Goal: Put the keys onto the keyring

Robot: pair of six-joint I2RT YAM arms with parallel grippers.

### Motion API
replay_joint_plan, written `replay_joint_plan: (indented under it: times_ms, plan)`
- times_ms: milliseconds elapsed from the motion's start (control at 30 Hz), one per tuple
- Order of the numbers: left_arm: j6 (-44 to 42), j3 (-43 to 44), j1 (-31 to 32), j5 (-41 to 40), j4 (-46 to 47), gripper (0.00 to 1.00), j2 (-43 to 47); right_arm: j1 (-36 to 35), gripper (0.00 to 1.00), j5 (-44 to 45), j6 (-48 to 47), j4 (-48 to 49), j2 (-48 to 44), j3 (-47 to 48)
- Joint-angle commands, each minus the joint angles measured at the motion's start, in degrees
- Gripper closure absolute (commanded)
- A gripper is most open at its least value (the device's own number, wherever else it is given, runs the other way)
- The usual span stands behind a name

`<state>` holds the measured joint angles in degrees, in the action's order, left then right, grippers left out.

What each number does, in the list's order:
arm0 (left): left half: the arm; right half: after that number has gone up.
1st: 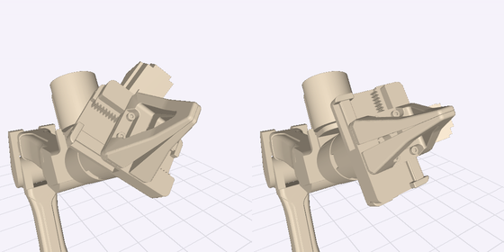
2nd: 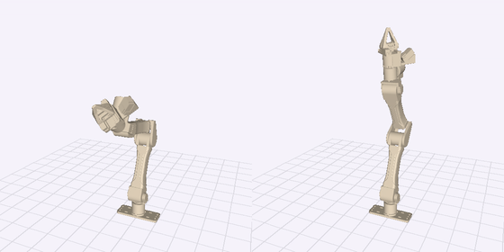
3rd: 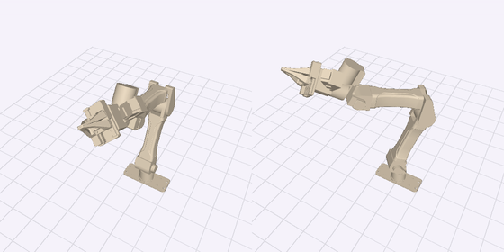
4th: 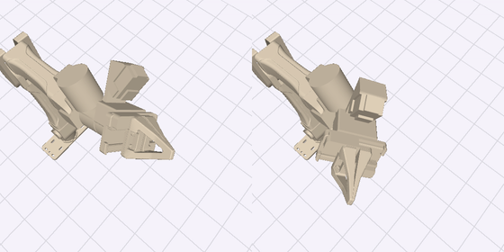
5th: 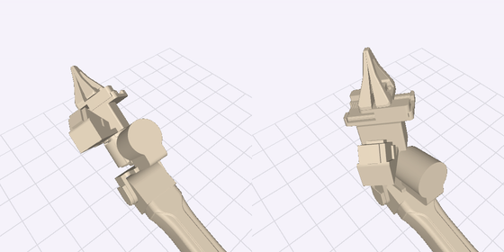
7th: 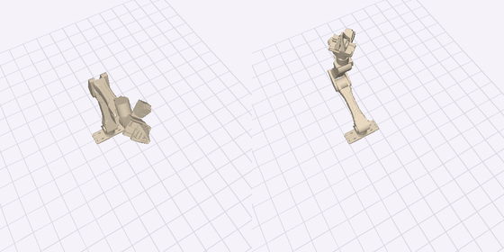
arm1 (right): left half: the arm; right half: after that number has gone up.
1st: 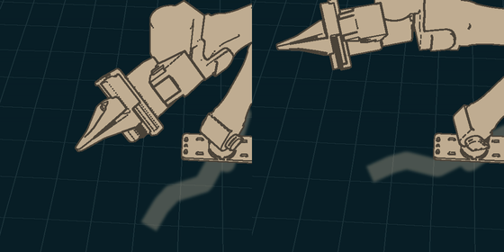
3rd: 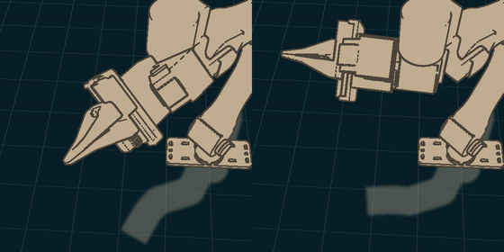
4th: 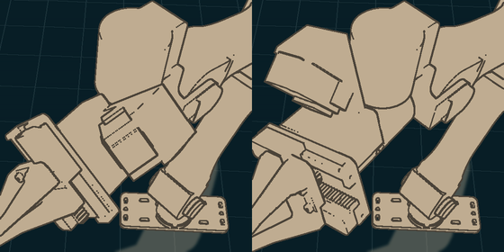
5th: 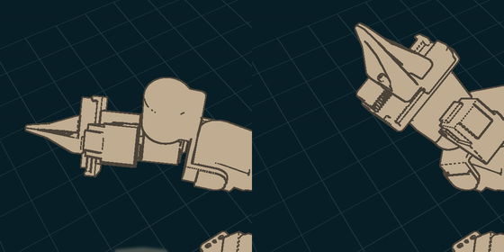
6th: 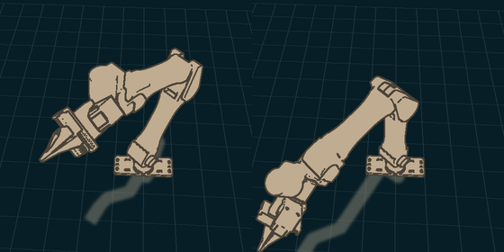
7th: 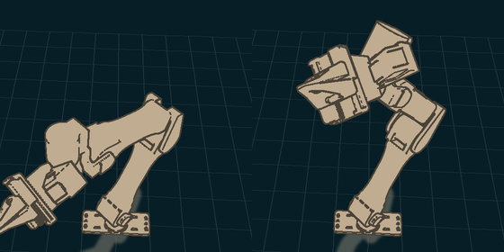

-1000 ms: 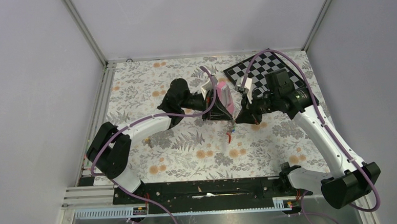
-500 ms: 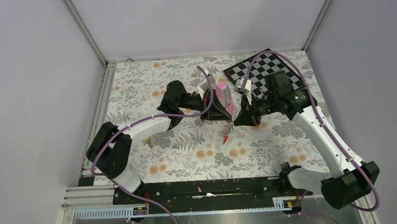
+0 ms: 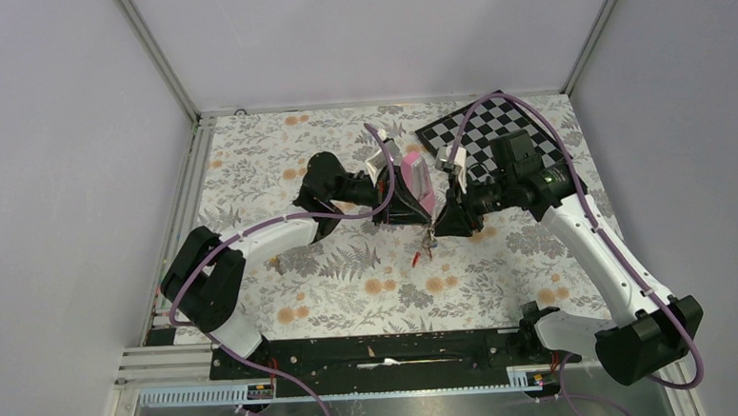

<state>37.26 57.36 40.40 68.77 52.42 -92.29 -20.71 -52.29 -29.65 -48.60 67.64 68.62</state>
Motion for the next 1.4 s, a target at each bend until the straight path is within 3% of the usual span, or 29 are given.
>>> replay_joint_plan:
  times_ms: [0,1100,1367]
  plan:
    - [1.22,-0.45,0.38,1.36,6.25,1.00,1.75,0.89,0.65,0.62,-3.25,-1.36,-3.08,4.54]
    - [4.23,0.38,0.47,-0.65,6.74,1.00,0.39,1.72,0.68,-7.02,-2.00,2.09,-2.87,2.12]
    - [4.31,0.29,0.44,-0.65,6.77,1.00,0.45,1.71,0.76,-6.29,-0.22,4.34,-2.59,1.07]
